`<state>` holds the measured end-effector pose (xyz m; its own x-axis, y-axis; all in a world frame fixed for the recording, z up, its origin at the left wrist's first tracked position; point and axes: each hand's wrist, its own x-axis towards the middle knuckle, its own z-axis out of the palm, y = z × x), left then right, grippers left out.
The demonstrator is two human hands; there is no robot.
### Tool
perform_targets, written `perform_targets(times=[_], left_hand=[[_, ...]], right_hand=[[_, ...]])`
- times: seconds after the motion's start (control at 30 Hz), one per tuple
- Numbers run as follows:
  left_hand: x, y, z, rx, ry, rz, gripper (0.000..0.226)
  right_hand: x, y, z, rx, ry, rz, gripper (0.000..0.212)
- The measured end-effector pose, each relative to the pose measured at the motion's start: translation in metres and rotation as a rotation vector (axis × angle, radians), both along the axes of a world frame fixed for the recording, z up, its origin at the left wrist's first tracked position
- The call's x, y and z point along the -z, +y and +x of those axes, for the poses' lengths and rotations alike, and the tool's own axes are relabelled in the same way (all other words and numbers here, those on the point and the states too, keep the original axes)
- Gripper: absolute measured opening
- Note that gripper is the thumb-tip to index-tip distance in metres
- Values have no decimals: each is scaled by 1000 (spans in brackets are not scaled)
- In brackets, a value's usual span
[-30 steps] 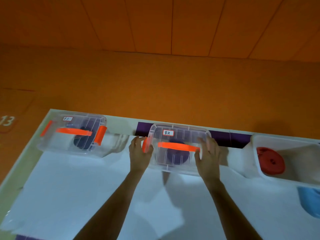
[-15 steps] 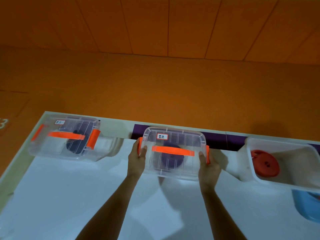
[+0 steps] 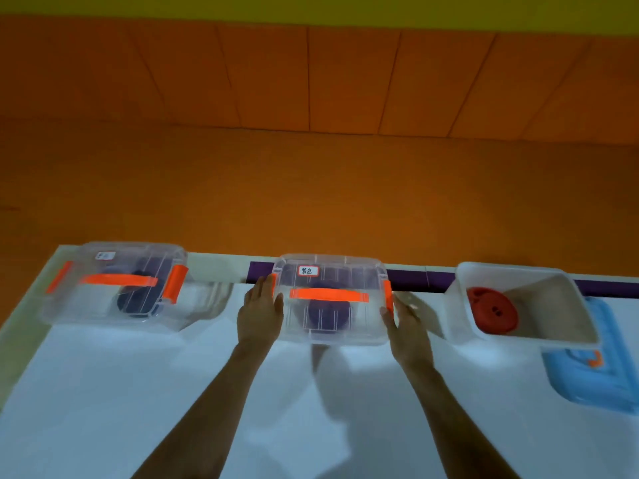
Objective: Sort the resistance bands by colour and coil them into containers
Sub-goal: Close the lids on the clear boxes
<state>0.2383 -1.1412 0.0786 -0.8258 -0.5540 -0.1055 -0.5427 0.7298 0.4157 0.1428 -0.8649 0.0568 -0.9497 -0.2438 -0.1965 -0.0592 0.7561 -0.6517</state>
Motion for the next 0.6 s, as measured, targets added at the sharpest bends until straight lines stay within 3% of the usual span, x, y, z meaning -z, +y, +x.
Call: perform_targets(times=[0.1, 0.37, 0.6], left_hand=[[-11, 17, 9, 144, 47, -110, 55], [-21, 121, 40, 509, -15, -158, 51], [-14, 213, 23, 652, -62, -177, 52]], right_hand=[[-11, 37, 23, 9, -23, 81, 49], [-32, 131, 93, -37, 44, 417, 34], [-25, 221, 86, 42, 21, 411, 28]])
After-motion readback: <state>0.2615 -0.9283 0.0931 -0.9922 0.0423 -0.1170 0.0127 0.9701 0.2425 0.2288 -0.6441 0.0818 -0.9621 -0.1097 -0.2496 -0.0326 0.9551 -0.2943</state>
